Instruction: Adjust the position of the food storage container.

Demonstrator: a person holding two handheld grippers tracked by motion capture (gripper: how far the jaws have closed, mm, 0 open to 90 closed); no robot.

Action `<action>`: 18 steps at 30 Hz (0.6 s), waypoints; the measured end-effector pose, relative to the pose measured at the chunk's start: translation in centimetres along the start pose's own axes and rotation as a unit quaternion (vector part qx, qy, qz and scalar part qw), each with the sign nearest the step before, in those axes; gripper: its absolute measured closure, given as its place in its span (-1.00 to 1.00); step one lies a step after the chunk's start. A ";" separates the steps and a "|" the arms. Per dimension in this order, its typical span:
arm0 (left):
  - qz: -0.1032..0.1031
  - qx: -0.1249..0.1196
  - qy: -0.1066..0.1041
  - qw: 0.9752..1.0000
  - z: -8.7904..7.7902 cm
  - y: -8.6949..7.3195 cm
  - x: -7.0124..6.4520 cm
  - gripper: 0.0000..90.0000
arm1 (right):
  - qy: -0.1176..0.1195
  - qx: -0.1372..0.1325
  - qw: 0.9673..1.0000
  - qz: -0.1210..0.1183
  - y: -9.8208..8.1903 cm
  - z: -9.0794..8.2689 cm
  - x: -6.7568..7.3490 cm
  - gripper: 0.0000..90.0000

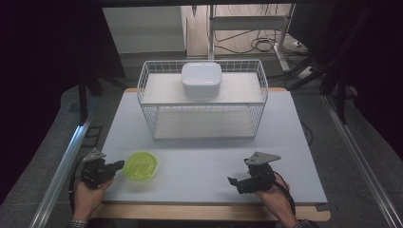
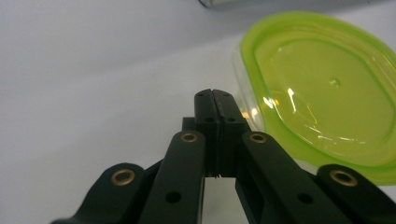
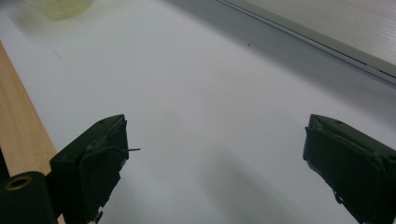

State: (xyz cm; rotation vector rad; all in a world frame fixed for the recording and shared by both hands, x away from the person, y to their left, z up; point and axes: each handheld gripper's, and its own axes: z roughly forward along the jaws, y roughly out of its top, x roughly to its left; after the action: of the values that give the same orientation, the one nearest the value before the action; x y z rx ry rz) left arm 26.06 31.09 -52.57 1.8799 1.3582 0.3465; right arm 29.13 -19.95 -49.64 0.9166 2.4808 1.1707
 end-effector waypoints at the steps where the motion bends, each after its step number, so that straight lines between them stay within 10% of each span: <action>1: 0.002 0.007 -0.002 1.000 0.2 0.0 -0.1 1.00 | 0.000 0.000 1.000 -0.001 0.0 0.0 0.0 -0.85; 18: 0.014 0.043 -0.072 0.996 2.4 0.1 -2.0 1.00 | -0.004 0.009 1.000 -0.004 -0.1 0.3 0.1 -0.85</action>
State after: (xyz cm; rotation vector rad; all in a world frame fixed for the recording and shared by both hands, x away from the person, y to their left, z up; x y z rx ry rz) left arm 26.81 28.24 -53.63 1.9578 1.2681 0.1647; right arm 29.14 -19.71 -49.95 0.9133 2.4909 1.1423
